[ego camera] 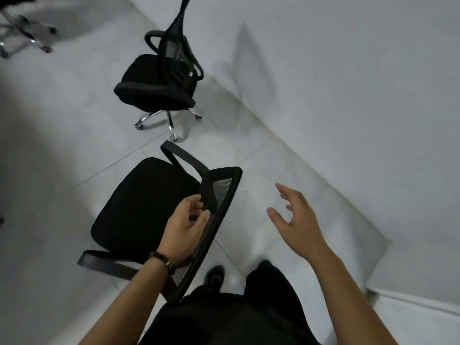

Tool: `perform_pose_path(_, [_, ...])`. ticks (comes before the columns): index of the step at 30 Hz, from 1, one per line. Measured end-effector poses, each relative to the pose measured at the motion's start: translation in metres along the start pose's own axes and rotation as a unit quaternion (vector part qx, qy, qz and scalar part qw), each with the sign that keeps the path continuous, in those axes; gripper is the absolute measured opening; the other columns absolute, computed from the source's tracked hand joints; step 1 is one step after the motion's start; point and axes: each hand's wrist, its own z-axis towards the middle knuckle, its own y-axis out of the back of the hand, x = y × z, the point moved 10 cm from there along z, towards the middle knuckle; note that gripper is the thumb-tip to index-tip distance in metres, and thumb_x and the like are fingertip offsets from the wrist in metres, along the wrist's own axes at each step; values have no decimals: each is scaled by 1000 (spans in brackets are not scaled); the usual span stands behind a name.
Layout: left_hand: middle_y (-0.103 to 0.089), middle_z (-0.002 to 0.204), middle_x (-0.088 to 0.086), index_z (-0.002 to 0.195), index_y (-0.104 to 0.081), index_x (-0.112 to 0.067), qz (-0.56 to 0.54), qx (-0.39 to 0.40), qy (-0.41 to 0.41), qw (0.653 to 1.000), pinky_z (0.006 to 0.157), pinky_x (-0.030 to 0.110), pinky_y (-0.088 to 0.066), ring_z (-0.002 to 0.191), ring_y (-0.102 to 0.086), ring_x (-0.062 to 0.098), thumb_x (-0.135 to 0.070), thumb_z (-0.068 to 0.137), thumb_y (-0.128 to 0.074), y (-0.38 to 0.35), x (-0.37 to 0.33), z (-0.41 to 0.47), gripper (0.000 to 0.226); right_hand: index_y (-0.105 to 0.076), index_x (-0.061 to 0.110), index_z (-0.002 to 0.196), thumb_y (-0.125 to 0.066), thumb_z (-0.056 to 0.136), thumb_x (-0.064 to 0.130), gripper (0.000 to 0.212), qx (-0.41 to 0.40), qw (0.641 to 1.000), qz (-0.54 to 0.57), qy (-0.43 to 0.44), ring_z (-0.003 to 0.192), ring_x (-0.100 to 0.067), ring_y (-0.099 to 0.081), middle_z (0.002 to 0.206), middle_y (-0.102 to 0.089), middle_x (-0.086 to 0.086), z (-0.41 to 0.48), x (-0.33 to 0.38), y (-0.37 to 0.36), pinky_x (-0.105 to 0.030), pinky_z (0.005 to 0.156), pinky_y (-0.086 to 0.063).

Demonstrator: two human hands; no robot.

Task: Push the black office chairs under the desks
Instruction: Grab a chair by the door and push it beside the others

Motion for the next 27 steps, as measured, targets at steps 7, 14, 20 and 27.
perform_pose_path(7, [-57,113,-4,132,-46,-19,12,-161,191,968,88,27,-48,101,-56,10,-28,92,-57,-22,56,-3,42,-41,34,140,-61,94,30,51,268,957,-32,103,120,0,-48,135,-53,11,117,-8,-75,-26,104,-40])
perform_pose_path(14, [-60,109,-3,115,-59,-23,85,-279,367,883,101,43,-38,105,-56,19,-42,93,-47,-69,114,-69,32,-47,25,140,-56,94,41,49,403,866,-143,260,130,-14,-42,140,-49,2,147,-9,-144,-36,113,-31])
perform_pose_path(20, [-44,135,2,131,-47,-30,199,-230,400,865,113,51,11,132,-29,24,-60,89,-18,-96,146,-61,59,-49,33,137,-22,89,71,68,390,759,-362,375,137,-22,-26,142,-42,-2,154,-44,-190,-45,117,6])
perform_pose_path(27, [-46,129,2,131,-45,-32,211,-219,393,868,114,52,2,126,-32,24,-61,89,-16,-65,160,-34,59,-52,34,133,-17,83,80,77,370,762,-389,362,137,-22,-25,140,-43,-1,181,-21,-214,-45,117,5])
